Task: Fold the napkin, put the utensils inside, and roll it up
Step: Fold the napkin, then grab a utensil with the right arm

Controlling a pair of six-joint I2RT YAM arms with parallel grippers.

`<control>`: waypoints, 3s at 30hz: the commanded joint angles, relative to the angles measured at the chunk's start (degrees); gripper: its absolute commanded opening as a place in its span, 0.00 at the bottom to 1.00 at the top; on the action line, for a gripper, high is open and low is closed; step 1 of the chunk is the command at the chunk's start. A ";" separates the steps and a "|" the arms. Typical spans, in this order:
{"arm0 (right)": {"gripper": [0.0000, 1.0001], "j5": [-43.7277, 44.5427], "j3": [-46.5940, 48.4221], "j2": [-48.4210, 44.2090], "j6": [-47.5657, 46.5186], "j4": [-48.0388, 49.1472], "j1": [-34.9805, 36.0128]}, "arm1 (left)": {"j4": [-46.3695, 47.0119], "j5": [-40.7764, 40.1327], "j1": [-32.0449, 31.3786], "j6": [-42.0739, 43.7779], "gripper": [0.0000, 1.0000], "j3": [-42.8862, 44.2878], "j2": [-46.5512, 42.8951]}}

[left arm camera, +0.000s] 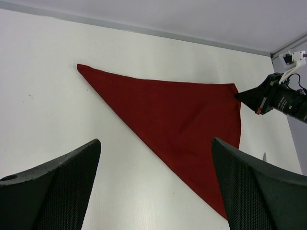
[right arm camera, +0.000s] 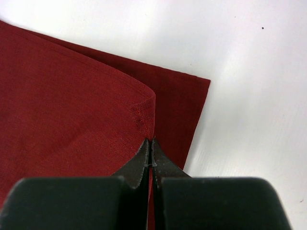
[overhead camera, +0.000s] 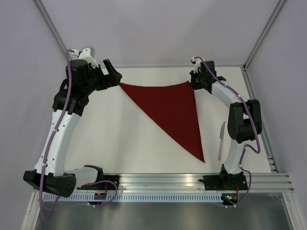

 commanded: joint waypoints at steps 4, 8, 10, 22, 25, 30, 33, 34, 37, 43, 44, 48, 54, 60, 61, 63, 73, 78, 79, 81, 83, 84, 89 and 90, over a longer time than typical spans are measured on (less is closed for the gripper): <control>0.00 0.49 2.25 1.94 0.04 1.25 -0.33 | 2.21 1.54 0.04 -1.27 1.00 -0.69 0.34; 0.00 1.19 2.33 2.73 -0.14 1.25 -0.41 | 2.47 1.72 0.12 -1.27 1.00 -1.31 0.34; 0.00 1.72 2.42 3.08 -0.23 1.16 -0.42 | 2.82 1.90 0.04 -1.18 1.00 -1.92 0.25; 0.00 3.91 4.44 6.95 -2.42 0.19 -1.03 | 5.11 3.04 0.12 -1.01 1.00 -5.96 -0.19; 0.03 4.70 5.23 8.26 -2.69 0.11 -1.03 | 5.72 3.65 0.03 -0.66 1.00 -6.84 -0.45; 0.44 7.08 8.30 10.46 -2.69 -0.77 -1.73 | 7.21 5.06 0.04 -0.22 1.00 -8.69 -1.15; 0.59 8.05 11.47 11.08 -3.04 -3.49 -2.96 | 8.09 6.11 0.12 -0.22 1.00 -10.53 -2.21; 0.60 7.96 12.26 10.99 -3.04 -4.45 -3.49 | 8.44 6.46 0.04 -0.30 1.00 -11.67 -2.65; 0.61 6.91 12.53 8.01 -3.04 -9.81 -5.95 | 9.24 8.31 0.12 -0.83 1.00 -13.96 -4.67; 0.60 6.73 -4.76 -10.15 -9.27 -18.95 -10.25 | 13.53 10.24 0.03 -3.81 1.00 -22.30 -12.05; 0.60 6.64 -9.13 -11.93 -10.41 -21.92 -12.09 | 14.15 11.20 0.12 -4.17 1.00 -23.53 -13.80; 0.60 6.29 -16.64 -19.66 -17.95 -29.59 -16.66 | 16.26 12.18 0.04 -5.57 1.00 -29.24 -17.05; 0.63 6.90 -23.50 -21.44 -25.01 -37.68 -18.17 | 20.13 14.90 0.04 -6.81 1.00 -33.38 -18.91; 0.62 7.17 -28.07 -18.63 -28.35 -38.92 -18.08 | 21.45 15.34 0.04 -7.33 1.00 -35.32 -19.70; 0.62 7.25 -28.94 -18.19 -28.70 -38.40 -18.08 | 21.54 15.17 0.03 -7.51 1.00 -35.58 -19.79; 0.62 7.78 -30.35 -17.49 -29.49 -37.95 -18.08 | 21.63 14.99 0.04 -7.69 1.00 -36.02 -20.23; 0.57 10.93 -36.15 -15.03 -33.01 -34.97 -16.24 | 20.93 13.94 0.12 -7.77 1.00 -35.50 -20.32; 0.40 13.67 -38.79 -14.59 -33.10 -32.33 -15.27 | 20.58 13.67 0.03 -7.77 1.00 -35.15 -19.53; 0.36 13.84 -38.88 -14.41 -32.92 -31.54 -15.27 | 20.49 13.50 0.03 -7.77 1.00 -35.06 -19.44; 0.30 14.37 -38.63 -13.97 -32.92 -30.49 -15.18 | 20.49 13.32 0.04 -7.77 1.00 -35.06 -19.09; 0.24 14.29 -37.92 -12.92 -32.57 -29.87 -15.09 | 20.49 13.23 0.12 -7.69 1.00 -34.97 -19.00; 0.22 14.03 -36.79 -12.48 -32.40 -29.43 -15.18 | 20.49 13.15 0.12 -7.69 1.00 -34.88 -18.74; 0.06 12.09 -31.60 -8.79 -30.29 -28.72 -15.18 | 20.49 13.06 0.04 -7.69 1.00 -34.88 -18.21; 0.04 11.65 -29.94 -8.44 -30.02 -28.55 -15.09 | 20.49 13.06 0.12 -7.60 1.00 -34.88 -18.21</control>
